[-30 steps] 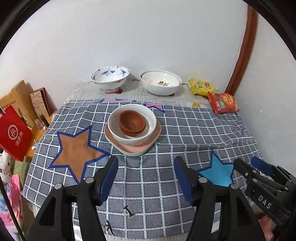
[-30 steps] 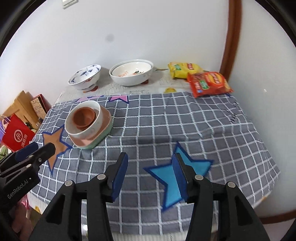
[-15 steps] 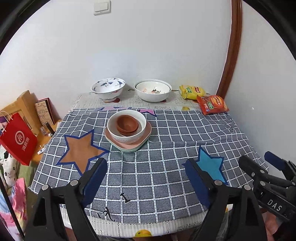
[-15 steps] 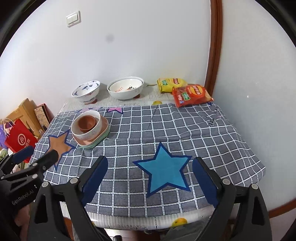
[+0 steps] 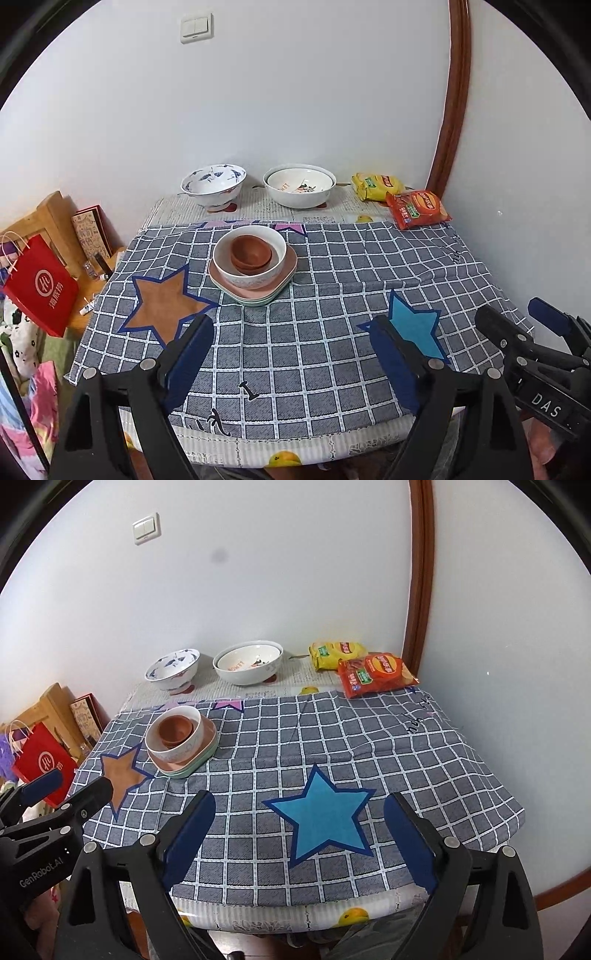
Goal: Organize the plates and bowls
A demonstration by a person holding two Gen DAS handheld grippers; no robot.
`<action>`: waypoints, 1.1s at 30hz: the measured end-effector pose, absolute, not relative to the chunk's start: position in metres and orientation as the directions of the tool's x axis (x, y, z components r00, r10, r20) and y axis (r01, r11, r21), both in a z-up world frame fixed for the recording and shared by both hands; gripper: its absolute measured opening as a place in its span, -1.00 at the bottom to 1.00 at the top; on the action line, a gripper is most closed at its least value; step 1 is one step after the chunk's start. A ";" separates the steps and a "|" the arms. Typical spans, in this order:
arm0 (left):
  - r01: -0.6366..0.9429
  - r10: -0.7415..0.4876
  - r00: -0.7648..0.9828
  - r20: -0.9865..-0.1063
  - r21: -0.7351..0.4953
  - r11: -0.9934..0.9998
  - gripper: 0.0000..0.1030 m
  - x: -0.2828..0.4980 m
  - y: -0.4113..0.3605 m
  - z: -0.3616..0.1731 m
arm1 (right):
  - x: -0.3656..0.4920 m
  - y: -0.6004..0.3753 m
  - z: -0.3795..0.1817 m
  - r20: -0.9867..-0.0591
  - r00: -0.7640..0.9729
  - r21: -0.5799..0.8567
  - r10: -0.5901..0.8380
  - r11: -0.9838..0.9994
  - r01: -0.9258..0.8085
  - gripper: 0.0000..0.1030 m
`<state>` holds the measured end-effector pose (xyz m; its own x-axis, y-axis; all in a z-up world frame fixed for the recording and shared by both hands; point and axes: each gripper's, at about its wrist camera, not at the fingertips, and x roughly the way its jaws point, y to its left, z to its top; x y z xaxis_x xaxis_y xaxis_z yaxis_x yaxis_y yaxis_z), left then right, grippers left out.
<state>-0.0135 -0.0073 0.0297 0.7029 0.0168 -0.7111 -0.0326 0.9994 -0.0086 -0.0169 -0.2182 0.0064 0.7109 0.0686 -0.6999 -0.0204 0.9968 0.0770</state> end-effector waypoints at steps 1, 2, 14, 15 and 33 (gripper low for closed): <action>-0.031 0.016 0.703 -0.711 -0.008 0.999 0.66 -0.014 -0.008 0.030 | -0.018 -0.218 0.007 -0.699 0.712 0.076 0.068 0.997 -0.020 0.78; -0.029 0.016 0.705 -0.709 -0.006 1.000 0.66 -0.015 -0.008 0.030 | -0.018 -0.219 0.007 -0.699 0.712 0.075 0.067 0.997 -0.020 0.78; -0.023 0.012 0.709 -0.705 -0.005 1.000 0.67 -0.016 -0.010 0.032 | -0.020 -0.218 0.009 -0.692 0.719 0.072 0.063 0.997 -0.018 0.78; -0.024 0.013 0.709 -0.705 -0.005 1.000 0.67 -0.016 -0.010 0.032 | -0.021 -0.218 0.009 -0.691 0.720 0.072 0.064 0.997 -0.018 0.78; -0.023 0.010 0.710 -0.704 -0.009 1.000 0.67 -0.019 -0.011 0.033 | -0.025 -0.216 0.013 -0.682 0.728 0.069 0.064 0.997 -0.023 0.78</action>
